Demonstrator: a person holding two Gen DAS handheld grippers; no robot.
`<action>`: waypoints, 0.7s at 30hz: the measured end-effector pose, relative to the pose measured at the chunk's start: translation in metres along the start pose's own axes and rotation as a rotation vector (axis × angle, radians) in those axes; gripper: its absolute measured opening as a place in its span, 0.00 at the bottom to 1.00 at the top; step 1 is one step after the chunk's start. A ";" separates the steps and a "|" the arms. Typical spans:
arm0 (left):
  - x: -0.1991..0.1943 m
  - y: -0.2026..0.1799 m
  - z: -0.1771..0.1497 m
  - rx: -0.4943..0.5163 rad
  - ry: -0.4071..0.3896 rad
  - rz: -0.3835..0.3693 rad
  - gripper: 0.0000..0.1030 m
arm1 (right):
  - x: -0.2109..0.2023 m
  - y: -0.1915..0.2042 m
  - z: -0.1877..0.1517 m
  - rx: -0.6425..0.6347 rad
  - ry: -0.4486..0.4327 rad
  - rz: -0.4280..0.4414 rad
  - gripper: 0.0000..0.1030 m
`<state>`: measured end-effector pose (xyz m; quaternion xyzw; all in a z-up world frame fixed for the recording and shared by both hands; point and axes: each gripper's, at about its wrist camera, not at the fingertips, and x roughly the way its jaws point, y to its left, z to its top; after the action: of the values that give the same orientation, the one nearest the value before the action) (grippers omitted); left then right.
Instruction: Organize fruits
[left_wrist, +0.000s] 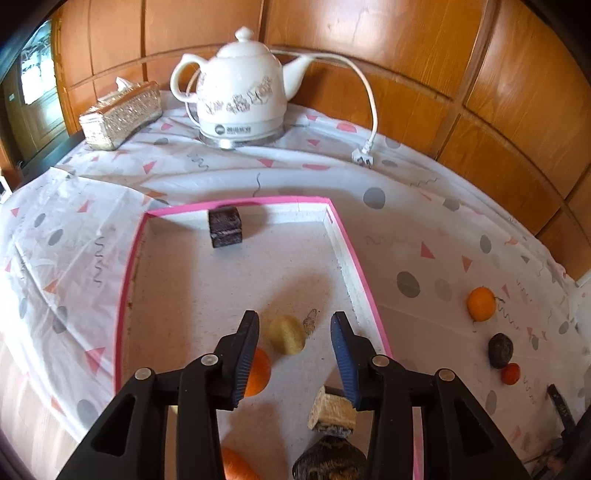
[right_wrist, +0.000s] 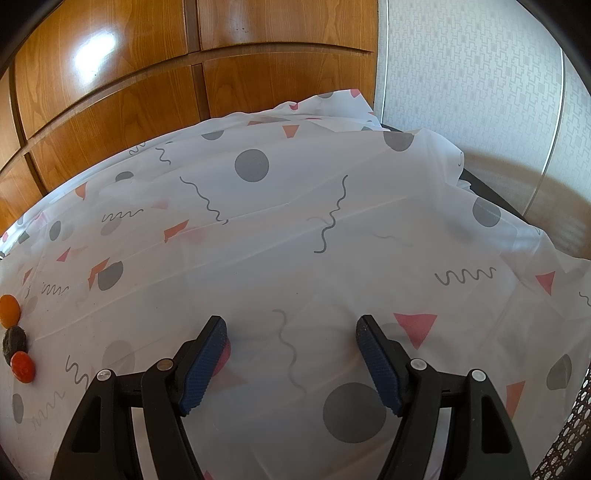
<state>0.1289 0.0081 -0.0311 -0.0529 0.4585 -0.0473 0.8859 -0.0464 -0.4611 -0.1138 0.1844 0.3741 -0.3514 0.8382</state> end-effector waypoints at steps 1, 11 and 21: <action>-0.005 0.001 -0.001 -0.007 -0.009 0.005 0.43 | 0.000 0.000 0.000 -0.001 0.000 -0.001 0.72; -0.051 0.009 -0.017 -0.053 -0.097 0.025 0.57 | -0.001 0.001 0.000 -0.002 0.000 -0.002 0.72; -0.073 0.020 -0.038 -0.082 -0.142 0.070 0.77 | 0.001 0.004 0.000 -0.013 0.005 0.014 0.79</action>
<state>0.0563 0.0358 0.0028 -0.0764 0.3978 0.0064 0.9143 -0.0435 -0.4586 -0.1142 0.1824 0.3774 -0.3425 0.8408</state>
